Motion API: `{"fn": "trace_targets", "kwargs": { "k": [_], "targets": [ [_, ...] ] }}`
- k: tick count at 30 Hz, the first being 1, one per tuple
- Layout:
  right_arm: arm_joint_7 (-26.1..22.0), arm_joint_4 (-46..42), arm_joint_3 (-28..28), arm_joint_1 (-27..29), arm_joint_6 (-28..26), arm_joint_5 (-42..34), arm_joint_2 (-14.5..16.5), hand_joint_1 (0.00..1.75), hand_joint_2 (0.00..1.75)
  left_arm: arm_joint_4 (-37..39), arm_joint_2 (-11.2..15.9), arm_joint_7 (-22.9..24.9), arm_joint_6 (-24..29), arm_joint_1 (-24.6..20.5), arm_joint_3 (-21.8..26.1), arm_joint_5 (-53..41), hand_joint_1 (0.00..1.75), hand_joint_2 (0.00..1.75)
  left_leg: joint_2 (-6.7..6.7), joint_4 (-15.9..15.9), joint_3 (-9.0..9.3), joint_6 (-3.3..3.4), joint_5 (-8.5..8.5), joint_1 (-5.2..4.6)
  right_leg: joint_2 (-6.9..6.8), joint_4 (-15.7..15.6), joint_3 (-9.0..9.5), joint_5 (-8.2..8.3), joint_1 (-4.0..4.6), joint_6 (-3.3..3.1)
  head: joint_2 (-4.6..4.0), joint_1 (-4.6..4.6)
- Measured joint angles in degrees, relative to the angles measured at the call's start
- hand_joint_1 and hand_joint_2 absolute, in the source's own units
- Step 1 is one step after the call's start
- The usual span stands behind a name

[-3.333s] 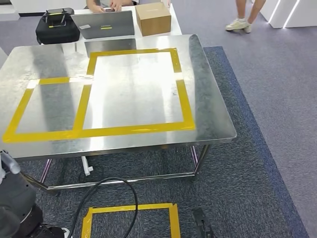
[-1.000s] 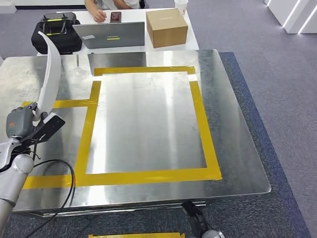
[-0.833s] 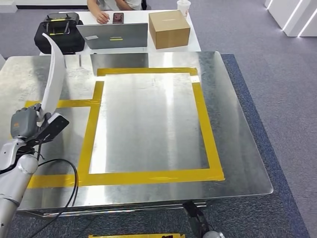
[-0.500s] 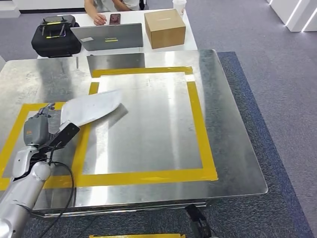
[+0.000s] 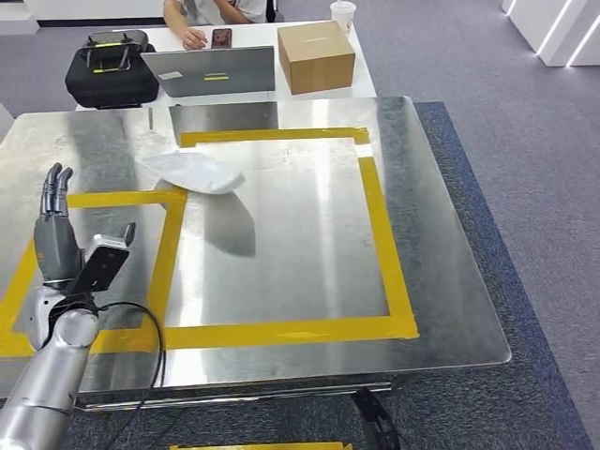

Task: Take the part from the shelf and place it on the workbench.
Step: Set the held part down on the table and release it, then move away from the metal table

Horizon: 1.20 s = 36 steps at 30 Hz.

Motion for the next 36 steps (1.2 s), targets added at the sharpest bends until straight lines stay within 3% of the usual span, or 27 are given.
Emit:
{"fn": "trace_targets", "kwargs": {
  "k": [2,4,5,6,7,9,11,14,15,16,17,19,20,21,22,23,24,26,28,30,31,32,34,35,36],
  "targets": [
    [-0.14,0.0,-0.52,0.1,-0.5,-0.51,0.03,0.0,0.0,-8.34,-2.02,-1.64,-2.15,3.55,-0.47,6.62,0.0,0.0,0.19,-0.45,-0.06,0.71,0.44,0.24,-0.04,3.96,-1.51,-3.5,-0.1,0.57,0.0,0.21],
    [-0.31,0.0,-1.13,0.15,-1.08,-1.08,0.04,0.0,0.0,-17.91,-4.09,-3.41,-4.36,7.98,-1.71,14.5,0.0,0.0,0.35,-0.45,-0.44,1.04,0.65,0.2,-0.13,11.26,-3.88,-7.91,-0.2,0.98,0.0,0.39],
    [-0.42,0.0,-1.49,0.2,-1.33,-1.36,0.04,0.0,0.0,-22.57,-5.06,-4.28,-5.26,10.44,-2.62,18.27,0.0,0.0,0.44,-0.42,-0.64,1.1,0.76,0.18,-0.16,14.07,-4.56,-9.13,-0.23,1.14,0.0,0.39],
    [-0.52,0.0,-1.84,0.27,-1.52,-1.62,0.04,0.0,0.0,-26.98,-5.79,-5.08,-5.83,12.83,-3.64,21.54,0.0,0.0,0.51,-0.37,-0.81,1.12,0.87,0.17,-0.2,14.79,-4.28,-9.15,-0.24,1.23,0.0,0.39],
    [-0.64,0.0,-2.22,0.33,-1.68,-1.88,0.04,0.0,0.0,-31.22,-6.45,-5.92,-6.21,15.16,-4.78,24.48,0.0,0.0,0.55,-0.3,-0.99,1.07,0.99,0.19,-0.24,13.38,-2.93,-8.18,-0.26,1.29,0.0,0.39],
    [-0.85,0.0,-2.95,0.34,-1.94,-2.35,0.06,0.0,0.0,-38.97,-7.43,-7.42,-6.56,19.16,-7.15,28.66,0.0,0.0,0.5,-0.07,-1.3,0.82,1.22,0.21,-0.29,5.44,2.33,-5.3,-0.34,1.32,0.0,0.41],
    [-1.02,0.0,-3.55,0.21,-2.21,-2.71,0.17,0.0,0.0,-44.85,-8.1,-8.5,-6.65,22.36,-8.99,31.11,0.0,0.0,0.38,0.16,-1.53,0.3,1.58,0.05,-0.04,-0.94,6.45,-3.84,-0.3,1.1,0.0,0.42],
    [-1.14,0.02,-4.22,0.31,-2.37,-2.78,0.31,0.0,0.0,-50.7,-8.69,-9.33,-6.7,25.89,-10.7,32.9,0.0,0.0,0.28,0.18,-1.78,-0.69,2.35,-0.05,0.13,-2.08,6.37,-3.4,-0.19,0.34,0.0,0.42],
    [-1.14,0.03,-4.44,0.36,-2.4,-2.78,0.36,0.0,0.0,-52.0,-8.75,-9.45,-6.7,26.68,-11.01,33.18,0.0,0.0,0.27,0.43,-2.01,-0.99,1.88,0.03,0.01,-2.1,6.01,-3.08,-0.23,-0.13,0.0,0.35],
    [-1.14,0.04,-4.63,0.39,-2.44,-2.78,0.41,0.0,0.0,-53.06,-8.78,-9.53,-6.71,27.28,-11.2,33.39,0.0,0.0,0.25,1.4,-2.41,-1.29,0.48,0.1,-0.14,-2.17,5.77,-2.66,-0.28,-0.65,0.0,0.27],
    [-1.14,0.04,-4.78,0.38,-2.46,-2.78,0.46,0.0,0.0,-53.91,-8.79,-9.57,-6.72,27.71,-11.33,33.53,0.0,0.0,0.25,3.67,-3.15,-1.56,-1.96,0.16,-0.34,-2.21,5.36,-2.13,-0.33,-1.11,0.0,0.19],
    [-1.14,0.04,-5.0,0.4,-2.48,-2.79,0.47,0.0,0.0,-55.06,-8.79,-9.6,-6.74,28.29,-11.58,33.64,0.0,0.0,0.26,10.96,-4.92,-1.95,-7.53,0.19,-0.66,-2.12,4.35,-1.13,-0.18,-1.56,0.0,0.09],
    [-1.14,0.04,-5.09,0.41,-2.47,-2.8,0.48,0.0,0.0,-55.45,-8.8,-9.62,-6.74,28.57,-11.68,33.77,0.0,0.0,0.27,14.4,-5.47,-2.0,-9.22,0.19,-0.81,-2.03,3.68,-0.63,-0.08,-1.62,0.0,0.09],
    [-1.14,0.04,-5.17,0.41,-2.48,-2.85,0.48,0.0,0.0,-55.76,-8.82,-9.68,-6.75,28.84,-11.73,33.98,0.0,0.0,0.27,16.27,-5.3,-1.94,-9.59,0.18,-0.91,-1.94,3.03,-0.21,0.04,-1.67,0.0,0.09],
    [-1.14,0.04,-5.25,0.4,-2.48,-2.92,0.49,0.0,0.0,-56.07,-8.88,-9.82,-6.75,29.09,-11.75,34.28,0.0,0.0,0.26,16.02,-4.16,-1.75,-8.84,0.15,-0.99,-1.83,2.36,0.2,0.18,-1.69,0.0,0.09],
    [-1.14,0.04,-5.32,0.38,-2.49,-3.02,0.5,0.0,0.0,-56.39,-8.97,-10.02,-6.75,29.35,-11.75,34.67,0.0,0.0,0.26,13.57,-1.99,-1.4,-7.41,0.09,-1.02,-1.7,1.75,0.6,0.33,-1.7,0.0,0.09],
    [-1.14,0.04,-5.4,0.36,-2.48,-3.12,0.56,0.0,0.0,-56.74,-9.09,-10.25,-6.73,29.61,-11.76,34.96,0.0,0.0,0.26,9.6,0.93,-0.91,-6.0,-0.05,-1.01,-1.59,1.26,0.96,0.45,-1.68,0.0,0.09],
    [-1.16,0.04,-5.6,0.35,-2.4,-3.22,0.73,0.0,0.0,-57.28,-9.32,-10.72,-6.54,30.2,-11.76,35.33,0.0,0.0,0.28,1.3,6.32,0.08,-4.92,-0.44,-0.96,-1.43,0.57,1.7,0.71,-1.38,0.0,0.15],
    [-1.19,0.05,-5.78,0.35,-2.33,-3.24,0.84,0.0,0.0,-57.52,-9.53,-11.32,-6.1,30.85,-11.74,35.75,0.0,0.0,0.31,-2.1,7.99,0.59,-5.06,-0.84,-0.99,-1.48,0.23,2.51,0.61,-0.73,0.0,0.15],
    [-1.23,0.07,-5.93,0.41,-2.34,-3.21,0.89,0.0,0.0,-57.6,-9.8,-11.98,-5.72,31.4,-11.69,36.34,0.0,0.0,0.41,-2.65,7.36,1.0,-4.06,-0.83,-0.92,-1.43,-0.11,2.75,0.43,0.02,0.0,0.08],
    [-1.25,0.08,-5.99,0.44,-2.36,-3.19,0.91,0.0,0.0,-57.62,-9.98,-12.2,-5.61,31.55,-11.67,36.53,0.0,0.0,0.49,-2.89,6.87,1.36,-3.41,-0.7,-0.8,-0.67,-0.64,1.61,0.42,0.35,0.0,0.17],
    [-1.27,0.09,-6.05,0.46,-2.39,-3.17,0.92,0.0,0.0,-57.62,-10.17,-12.35,-5.54,31.67,-11.63,36.66,0.0,0.0,0.58,-3.12,6.22,1.67,-2.69,-0.54,-0.68,1.07,-1.41,-0.53,0.39,0.63,0.0,0.26],
    [-1.29,0.09,-6.11,0.43,-2.46,-3.14,0.91,0.0,0.0,-57.62,-10.43,-12.43,-5.47,31.93,-11.54,36.76,0.0,0.0,0.64,-3.12,4.6,2.04,-1.43,-0.48,-0.58,7.45,-3.33,-6.19,0.23,1.06,0.0,0.5],
    [-1.3,0.09,-6.13,0.41,-2.48,-3.14,0.9,0.0,0.0,-57.62,-10.48,-12.43,-5.45,32.06,-11.5,36.81,0.0,0.0,0.65,-3.04,3.74,2.02,-0.79,-0.49,-0.59,11.01,-3.95,-7.96,0.16,1.24,0.0,0.54],
    [-1.31,0.09,-6.15,0.4,-2.49,-3.14,0.9,0.0,0.0,-57.62,-10.5,-12.43,-5.41,32.16,-11.47,36.85,0.0,0.0,0.66,-2.94,2.89,1.96,-0.18,-0.49,-0.59,13.55,-4.06,-8.33,0.09,1.39,0.0,0.54]
  ]
}}
